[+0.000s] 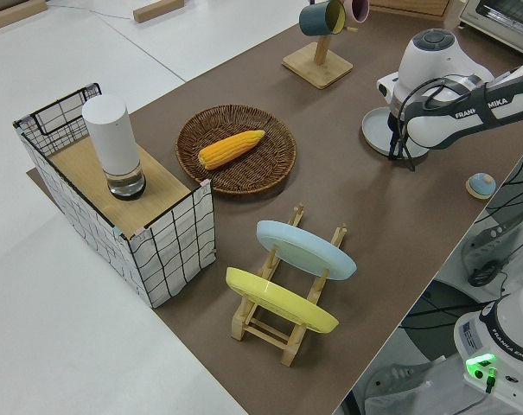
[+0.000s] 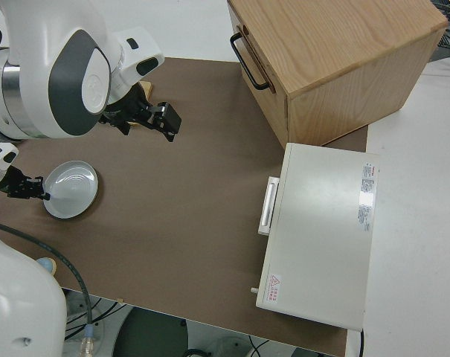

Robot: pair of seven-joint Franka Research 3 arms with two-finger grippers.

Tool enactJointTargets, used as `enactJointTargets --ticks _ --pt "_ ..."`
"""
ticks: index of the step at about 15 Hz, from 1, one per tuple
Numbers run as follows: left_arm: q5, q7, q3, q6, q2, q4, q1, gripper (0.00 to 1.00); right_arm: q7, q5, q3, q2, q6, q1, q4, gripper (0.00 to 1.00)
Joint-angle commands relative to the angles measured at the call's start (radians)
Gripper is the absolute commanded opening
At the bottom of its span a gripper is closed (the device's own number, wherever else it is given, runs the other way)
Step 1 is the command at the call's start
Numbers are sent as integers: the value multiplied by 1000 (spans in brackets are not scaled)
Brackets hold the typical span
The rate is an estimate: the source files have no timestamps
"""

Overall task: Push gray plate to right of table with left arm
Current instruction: 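Push the gray plate with the left gripper toward the toaster oven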

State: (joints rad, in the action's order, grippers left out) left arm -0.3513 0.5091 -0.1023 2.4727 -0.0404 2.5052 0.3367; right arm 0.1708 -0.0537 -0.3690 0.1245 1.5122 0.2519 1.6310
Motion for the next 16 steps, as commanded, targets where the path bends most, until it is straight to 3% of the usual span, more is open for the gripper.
enactJointTargets --ticks 1,5,10,16 --pt "-29 61 1 22 62 -45 96 0 12 -21 -14 27 0 24 27 996" --pt "-29 103 1 23 100 -95 156 0 10 -21 -14 27 -1 24 27 996" --pt "-106 111 -2 101 161 -134 234 0 10 -21 -14 27 0 24 27 996" --pt "-129 203 -25 111 231 -269 311 0 10 -21 -14 27 -1 24 27 996"
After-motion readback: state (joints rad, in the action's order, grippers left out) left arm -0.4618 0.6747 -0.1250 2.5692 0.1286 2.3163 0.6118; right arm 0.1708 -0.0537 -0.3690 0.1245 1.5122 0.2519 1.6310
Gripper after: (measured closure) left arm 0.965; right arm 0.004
